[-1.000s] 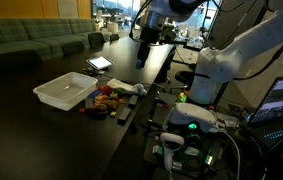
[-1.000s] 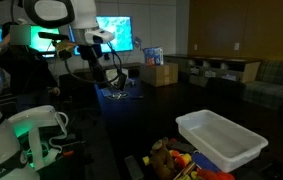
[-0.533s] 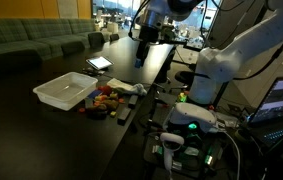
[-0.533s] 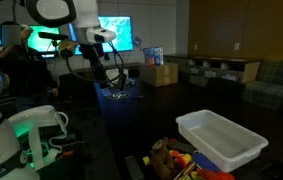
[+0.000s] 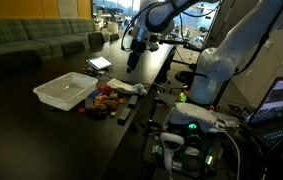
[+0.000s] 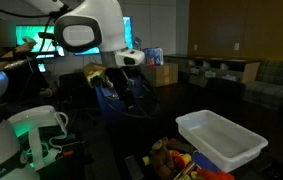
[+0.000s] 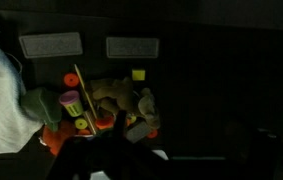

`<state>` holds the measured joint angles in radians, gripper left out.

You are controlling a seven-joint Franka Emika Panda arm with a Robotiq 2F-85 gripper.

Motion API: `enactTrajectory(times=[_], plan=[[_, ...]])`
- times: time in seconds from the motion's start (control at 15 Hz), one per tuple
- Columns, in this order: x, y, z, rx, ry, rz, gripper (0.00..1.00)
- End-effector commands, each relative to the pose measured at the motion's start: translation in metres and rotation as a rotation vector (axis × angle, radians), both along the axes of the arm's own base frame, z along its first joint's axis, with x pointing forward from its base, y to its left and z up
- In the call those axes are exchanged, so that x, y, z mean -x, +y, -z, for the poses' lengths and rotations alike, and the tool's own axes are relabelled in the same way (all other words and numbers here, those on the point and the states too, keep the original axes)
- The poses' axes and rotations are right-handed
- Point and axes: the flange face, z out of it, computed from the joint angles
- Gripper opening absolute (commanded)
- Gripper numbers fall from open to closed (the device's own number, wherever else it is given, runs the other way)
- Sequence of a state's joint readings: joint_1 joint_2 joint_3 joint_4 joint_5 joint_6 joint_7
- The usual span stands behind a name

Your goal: Use the towel to push all the objects to the left

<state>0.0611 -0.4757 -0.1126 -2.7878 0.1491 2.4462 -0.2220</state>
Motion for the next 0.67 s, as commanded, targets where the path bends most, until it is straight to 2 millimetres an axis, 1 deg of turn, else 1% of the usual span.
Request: enactTrajectory(times=[0.0,0.27,0.33,0.6], plan=[[-0.038,-0.040,0.053,0.058,0.003,-0.050,1.00],[-0.067,-0.087,0.113,0.119,0.027,-0.093,1.00],[-0.073,-0.094,0.129,0.137,0.026,-0.096,1.00],[-0.104,-0.141,0.188,0.153,0.057,-0.104,1.00]])
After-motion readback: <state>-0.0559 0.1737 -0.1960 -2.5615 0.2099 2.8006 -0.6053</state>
